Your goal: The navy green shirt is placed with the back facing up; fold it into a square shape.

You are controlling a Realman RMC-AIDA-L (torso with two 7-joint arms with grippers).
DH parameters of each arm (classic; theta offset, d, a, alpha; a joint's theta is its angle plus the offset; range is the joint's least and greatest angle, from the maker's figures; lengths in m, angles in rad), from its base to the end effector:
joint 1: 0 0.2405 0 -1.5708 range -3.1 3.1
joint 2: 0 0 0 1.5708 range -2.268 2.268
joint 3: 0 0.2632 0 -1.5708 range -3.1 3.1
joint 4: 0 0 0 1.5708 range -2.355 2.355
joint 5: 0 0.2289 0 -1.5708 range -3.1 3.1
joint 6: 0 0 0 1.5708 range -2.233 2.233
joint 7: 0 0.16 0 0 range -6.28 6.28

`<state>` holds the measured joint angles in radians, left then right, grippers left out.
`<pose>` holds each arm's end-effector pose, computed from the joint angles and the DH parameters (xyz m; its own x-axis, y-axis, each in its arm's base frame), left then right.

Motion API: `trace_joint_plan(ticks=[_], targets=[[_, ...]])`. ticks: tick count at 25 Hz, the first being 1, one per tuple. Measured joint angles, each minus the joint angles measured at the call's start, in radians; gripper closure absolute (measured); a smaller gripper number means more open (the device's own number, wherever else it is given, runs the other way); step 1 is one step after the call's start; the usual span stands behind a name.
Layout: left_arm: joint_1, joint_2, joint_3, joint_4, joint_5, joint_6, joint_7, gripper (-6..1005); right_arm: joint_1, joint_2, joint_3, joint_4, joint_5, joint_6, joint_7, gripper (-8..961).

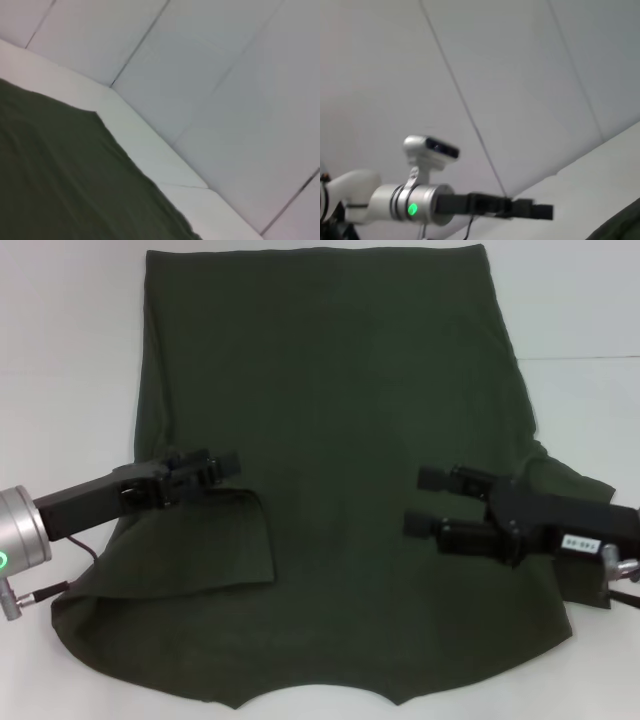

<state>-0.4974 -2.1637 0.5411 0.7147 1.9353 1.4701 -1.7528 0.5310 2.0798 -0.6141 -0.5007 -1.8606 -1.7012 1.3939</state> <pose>-0.2760 0.3639 -0.0106 0.4206 0.5758 0.7011 0.8011 -0.5985 0.0110 0.2554 0.3343 -0.0209 0.5901 -0.4002 -0.7012 -0.5137 -0.8561 0.0563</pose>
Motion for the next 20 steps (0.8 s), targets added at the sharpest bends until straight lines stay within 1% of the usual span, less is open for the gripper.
trace_joint_plan(ticks=[1,5,8,10,14,17,20], targets=[[0.001,0.0,0.0,-0.003,-0.006,0.017,0.024,362,-0.003,-0.003,0.006,0.0,0.006,-0.002,0.009,75],[0.004,-0.002,0.003,-0.034,-0.049,0.098,0.167,280,-0.017,-0.018,0.06,-0.012,0.015,0.001,0.097,76],[0.005,-0.003,0.005,-0.069,-0.072,0.133,0.291,218,-0.028,-0.029,0.092,-0.056,0.016,0.003,0.219,77],[0.005,-0.004,0.009,-0.099,-0.076,0.14,0.398,177,-0.034,-0.033,0.101,-0.095,0.016,0.011,0.313,77],[0.0,-0.003,0.035,-0.142,-0.063,0.118,0.525,99,-0.048,-0.043,0.105,-0.173,0.009,0.054,0.512,78],[0.001,-0.004,0.068,-0.149,-0.039,0.102,0.583,43,-0.055,-0.062,0.098,-0.206,-0.007,0.088,0.639,78],[0.011,-0.008,0.101,-0.154,-0.024,0.1,0.651,47,-0.058,-0.081,0.102,-0.212,-0.053,0.113,0.731,78]])
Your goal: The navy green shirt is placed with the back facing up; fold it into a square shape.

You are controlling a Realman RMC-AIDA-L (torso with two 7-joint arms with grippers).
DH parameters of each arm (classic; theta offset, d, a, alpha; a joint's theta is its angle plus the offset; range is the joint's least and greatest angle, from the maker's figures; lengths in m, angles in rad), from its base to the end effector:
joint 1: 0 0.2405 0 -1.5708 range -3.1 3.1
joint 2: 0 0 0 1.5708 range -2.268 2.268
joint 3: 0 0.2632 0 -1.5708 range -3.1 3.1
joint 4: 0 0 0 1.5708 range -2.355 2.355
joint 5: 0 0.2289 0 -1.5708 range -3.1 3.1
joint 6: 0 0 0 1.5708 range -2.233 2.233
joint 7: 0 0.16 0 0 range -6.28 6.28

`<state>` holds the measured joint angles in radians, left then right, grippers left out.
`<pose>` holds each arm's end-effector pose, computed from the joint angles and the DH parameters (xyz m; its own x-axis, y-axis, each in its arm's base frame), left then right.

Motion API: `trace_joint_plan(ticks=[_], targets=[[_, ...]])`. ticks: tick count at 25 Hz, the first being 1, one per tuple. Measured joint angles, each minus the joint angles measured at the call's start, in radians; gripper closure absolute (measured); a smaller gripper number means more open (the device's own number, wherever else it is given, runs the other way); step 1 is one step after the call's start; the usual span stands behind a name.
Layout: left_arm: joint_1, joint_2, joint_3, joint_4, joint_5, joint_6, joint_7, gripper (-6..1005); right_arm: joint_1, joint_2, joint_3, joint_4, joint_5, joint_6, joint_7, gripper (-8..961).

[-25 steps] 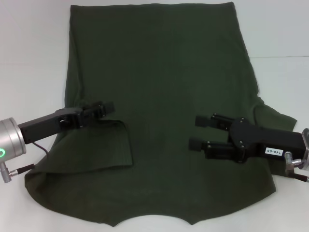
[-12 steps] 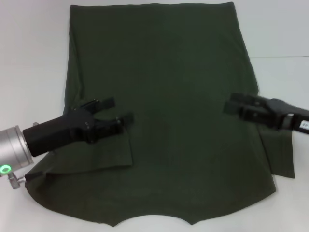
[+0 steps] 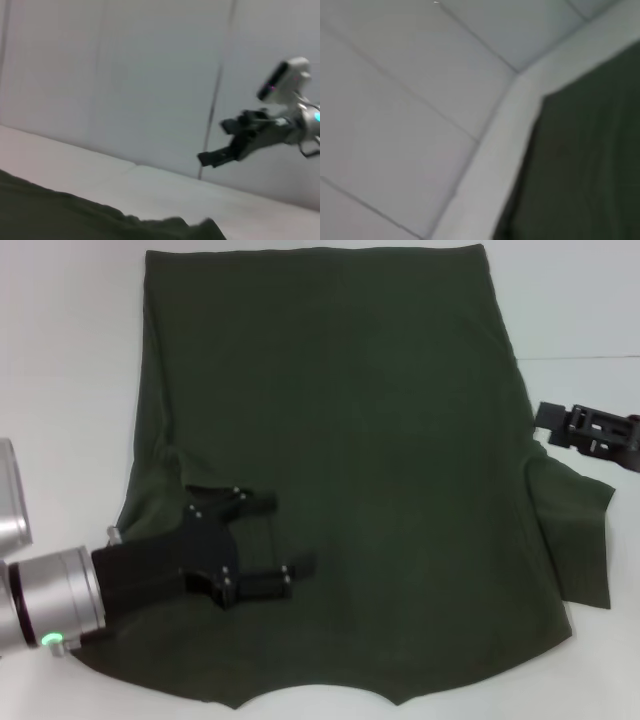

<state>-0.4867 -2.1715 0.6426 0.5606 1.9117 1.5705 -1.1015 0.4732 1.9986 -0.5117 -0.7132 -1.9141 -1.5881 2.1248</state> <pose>-0.2616 0.3268 -0.0580 0.7497 0.1931 0.6329 0.3837 -0.9061 -0.1781 0.3037 0.3620 0.0637 0.1773 -0.7192 -0.6718 -0.8979 -0.3977 0.1887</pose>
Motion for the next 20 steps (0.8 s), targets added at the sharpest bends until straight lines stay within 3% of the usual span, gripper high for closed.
trace_joint_plan(ticks=[5,20], targets=[[0.007,-0.001,0.015,-0.019,0.018,0.003,0.085,50,-0.01,-0.01,0.003,-0.002,-0.084,0.06,0.089,79],[-0.011,-0.001,0.033,-0.022,0.052,-0.032,0.093,50,-0.112,-0.002,0.026,0.0,-0.12,0.162,0.134,82]])
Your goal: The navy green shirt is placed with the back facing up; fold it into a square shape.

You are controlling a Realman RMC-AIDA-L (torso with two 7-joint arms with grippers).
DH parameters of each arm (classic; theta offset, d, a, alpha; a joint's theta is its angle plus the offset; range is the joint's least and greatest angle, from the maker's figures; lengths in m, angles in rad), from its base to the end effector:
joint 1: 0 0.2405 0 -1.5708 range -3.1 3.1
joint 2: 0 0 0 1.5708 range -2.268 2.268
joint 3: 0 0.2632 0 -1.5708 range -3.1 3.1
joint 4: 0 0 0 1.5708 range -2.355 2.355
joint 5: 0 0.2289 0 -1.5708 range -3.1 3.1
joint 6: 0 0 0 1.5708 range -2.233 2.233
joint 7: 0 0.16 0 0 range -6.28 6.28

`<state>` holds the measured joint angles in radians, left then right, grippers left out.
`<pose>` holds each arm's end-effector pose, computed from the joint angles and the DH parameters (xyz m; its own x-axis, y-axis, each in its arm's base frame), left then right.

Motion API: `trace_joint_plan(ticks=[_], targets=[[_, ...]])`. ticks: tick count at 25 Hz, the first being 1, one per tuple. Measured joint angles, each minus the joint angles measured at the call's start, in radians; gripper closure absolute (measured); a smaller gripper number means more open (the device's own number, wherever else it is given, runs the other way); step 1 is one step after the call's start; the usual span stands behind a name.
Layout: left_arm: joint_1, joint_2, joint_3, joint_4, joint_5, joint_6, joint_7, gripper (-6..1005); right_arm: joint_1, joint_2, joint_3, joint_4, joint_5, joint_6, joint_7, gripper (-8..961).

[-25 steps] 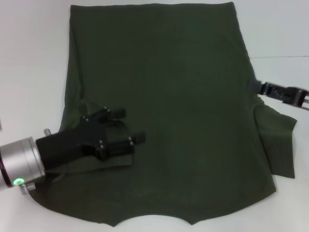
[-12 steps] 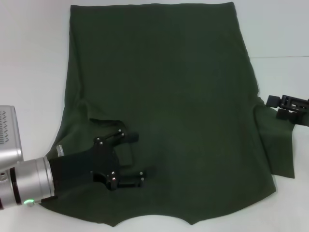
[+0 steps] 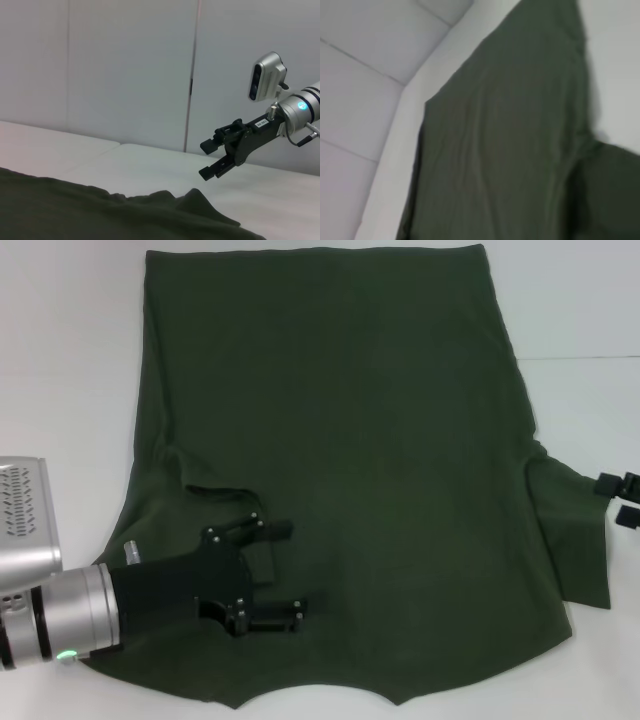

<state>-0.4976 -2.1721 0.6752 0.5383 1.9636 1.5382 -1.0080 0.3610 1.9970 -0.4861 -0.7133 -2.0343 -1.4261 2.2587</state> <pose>-0.2642 0.3227 -0.0726 0.8166 0.1369 0.5607 0.2944 -0.9344 -0.2005 0.3759 0.3313 0.0632 -0.0375 -0.7449 -0.6661 -0.9895 -0.0653 0.1287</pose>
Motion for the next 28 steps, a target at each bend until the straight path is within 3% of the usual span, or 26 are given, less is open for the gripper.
trace_joint_plan(ticks=[11,28], targets=[[-0.019,0.002,0.054,0.0,0.001,-0.05,-0.001,50,-0.017,0.01,0.005,0.05,-0.016,0.06,-0.027,83],[-0.012,0.004,0.049,0.007,0.004,-0.055,0.001,50,0.059,0.005,-0.01,0.151,-0.016,0.167,-0.066,86]])
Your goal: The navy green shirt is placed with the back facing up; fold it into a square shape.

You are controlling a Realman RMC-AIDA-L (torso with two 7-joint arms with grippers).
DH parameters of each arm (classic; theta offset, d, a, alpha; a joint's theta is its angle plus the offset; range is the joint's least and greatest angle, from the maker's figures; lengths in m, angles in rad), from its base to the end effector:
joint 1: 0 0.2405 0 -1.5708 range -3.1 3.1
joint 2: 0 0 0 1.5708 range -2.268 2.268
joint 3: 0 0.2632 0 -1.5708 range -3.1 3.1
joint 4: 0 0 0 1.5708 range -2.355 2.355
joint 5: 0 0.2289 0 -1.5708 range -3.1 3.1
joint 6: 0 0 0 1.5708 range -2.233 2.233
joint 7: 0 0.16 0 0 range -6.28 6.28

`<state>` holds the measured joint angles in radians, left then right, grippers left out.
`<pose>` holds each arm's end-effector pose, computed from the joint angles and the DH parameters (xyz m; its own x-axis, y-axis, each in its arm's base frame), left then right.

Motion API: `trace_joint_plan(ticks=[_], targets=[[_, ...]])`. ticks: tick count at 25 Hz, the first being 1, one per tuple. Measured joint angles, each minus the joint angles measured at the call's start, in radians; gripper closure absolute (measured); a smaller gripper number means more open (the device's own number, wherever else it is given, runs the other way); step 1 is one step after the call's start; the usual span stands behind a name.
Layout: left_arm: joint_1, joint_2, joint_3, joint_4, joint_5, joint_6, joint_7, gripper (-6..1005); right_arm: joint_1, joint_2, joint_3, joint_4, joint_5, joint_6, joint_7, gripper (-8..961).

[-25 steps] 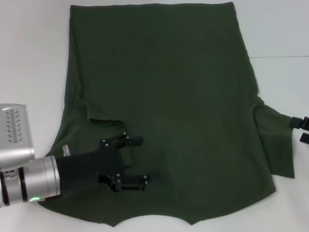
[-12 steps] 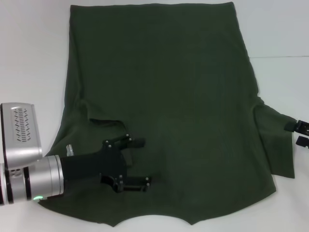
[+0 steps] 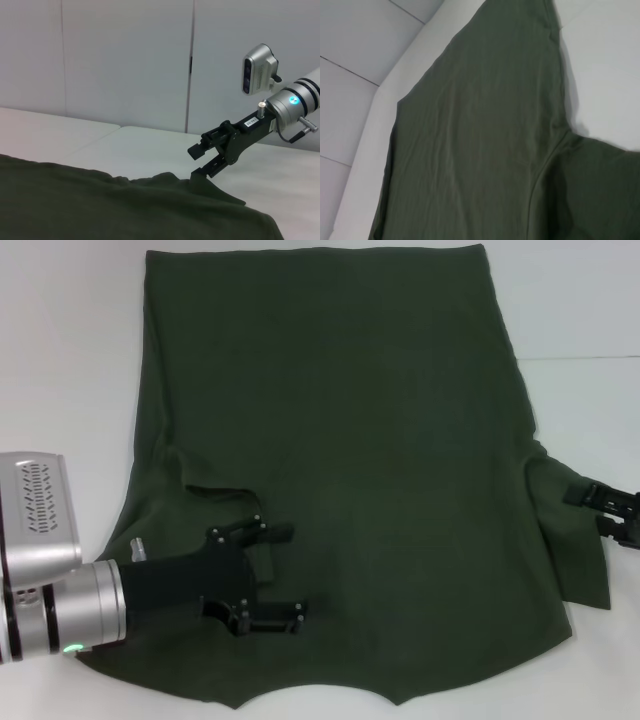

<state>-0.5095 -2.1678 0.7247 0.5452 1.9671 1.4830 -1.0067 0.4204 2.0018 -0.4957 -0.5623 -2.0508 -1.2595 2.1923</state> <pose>-0.2647 0.3297 -0.0773 0.8525 0.1253 0.5076 0.2679 -0.9384 -0.2184 0.3840 0.3480 0.0291 -0.0541 -0.7417 -0.6686 -0.9956 -0.0112 0.0930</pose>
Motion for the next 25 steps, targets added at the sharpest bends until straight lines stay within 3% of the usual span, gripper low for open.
trace_joint_plan(ticks=[16,25], targets=[[0.0,0.0,-0.001,0.001,-0.001,-0.001,-0.007,50,-0.014,0.0,-0.006,0.007,0.0,0.012,-0.011,88],[0.0,0.0,-0.002,0.001,-0.001,-0.001,-0.007,51,-0.004,0.012,-0.007,0.009,0.0,0.022,-0.022,90]])
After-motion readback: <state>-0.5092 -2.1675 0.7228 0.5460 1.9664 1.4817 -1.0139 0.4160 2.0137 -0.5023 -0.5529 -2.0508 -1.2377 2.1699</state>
